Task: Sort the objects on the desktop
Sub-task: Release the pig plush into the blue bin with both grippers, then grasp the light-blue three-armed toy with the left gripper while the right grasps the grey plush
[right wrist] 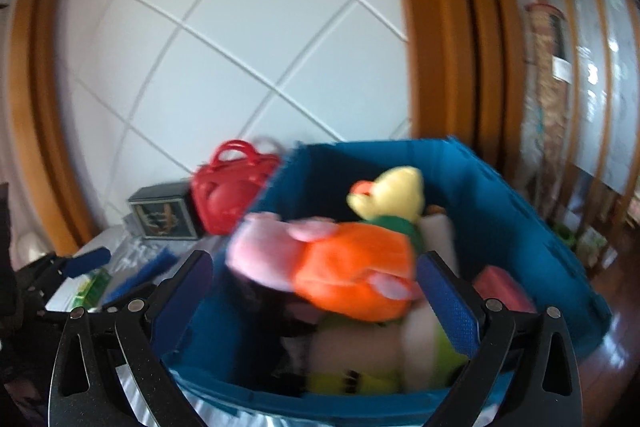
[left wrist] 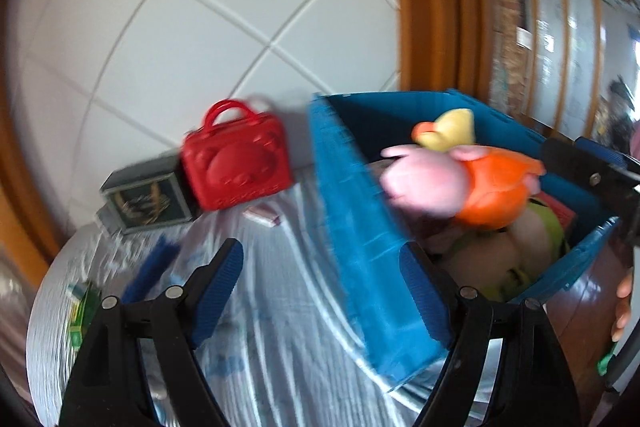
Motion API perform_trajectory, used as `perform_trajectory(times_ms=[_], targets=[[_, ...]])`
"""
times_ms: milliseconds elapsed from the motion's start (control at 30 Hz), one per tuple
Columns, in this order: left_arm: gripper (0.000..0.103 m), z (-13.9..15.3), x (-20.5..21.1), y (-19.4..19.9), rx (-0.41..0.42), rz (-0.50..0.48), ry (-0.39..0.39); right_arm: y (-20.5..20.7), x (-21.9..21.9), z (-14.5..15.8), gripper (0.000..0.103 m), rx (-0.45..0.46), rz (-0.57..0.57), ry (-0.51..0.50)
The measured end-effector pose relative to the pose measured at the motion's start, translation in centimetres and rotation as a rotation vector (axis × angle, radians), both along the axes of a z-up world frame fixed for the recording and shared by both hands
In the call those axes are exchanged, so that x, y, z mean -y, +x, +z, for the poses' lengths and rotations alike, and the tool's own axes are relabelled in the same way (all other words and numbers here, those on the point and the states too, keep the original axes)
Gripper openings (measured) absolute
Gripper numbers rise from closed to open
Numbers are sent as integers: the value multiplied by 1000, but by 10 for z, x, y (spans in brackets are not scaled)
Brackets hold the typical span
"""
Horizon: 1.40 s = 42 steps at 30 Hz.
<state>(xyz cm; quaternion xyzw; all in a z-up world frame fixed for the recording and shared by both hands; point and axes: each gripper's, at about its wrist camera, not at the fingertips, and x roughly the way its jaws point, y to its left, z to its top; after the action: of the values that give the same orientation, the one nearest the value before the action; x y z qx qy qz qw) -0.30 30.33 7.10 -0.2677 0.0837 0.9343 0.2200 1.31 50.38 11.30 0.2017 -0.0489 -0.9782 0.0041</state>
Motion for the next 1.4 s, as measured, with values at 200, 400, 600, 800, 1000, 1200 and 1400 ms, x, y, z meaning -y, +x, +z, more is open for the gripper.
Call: perform_trajectory(times_ms=[200,400,600,800,1000,1200,1400], targets=[[80,-16,65,-14,39,140,11,-13,55,5,103,-41,161,-8],[80,-42,138,-30,109,297,13,-33,125,1,103,-39,334,19],[80,-82,223,-44,182,471,-13,-67,193,-24,103,39,443,20],[80,-138,313,-56,316,618,-3,-107,265,-78,103,198,511,29],[80,-188,390,-66,434,715,-6,-138,334,-134,103,353,563,65],[80,-224,437,-79,513,731,0,-166,406,-197,103,479,622,123],[80,-244,469,-101,563,736,12,-187,462,-248,103,610,647,154]])
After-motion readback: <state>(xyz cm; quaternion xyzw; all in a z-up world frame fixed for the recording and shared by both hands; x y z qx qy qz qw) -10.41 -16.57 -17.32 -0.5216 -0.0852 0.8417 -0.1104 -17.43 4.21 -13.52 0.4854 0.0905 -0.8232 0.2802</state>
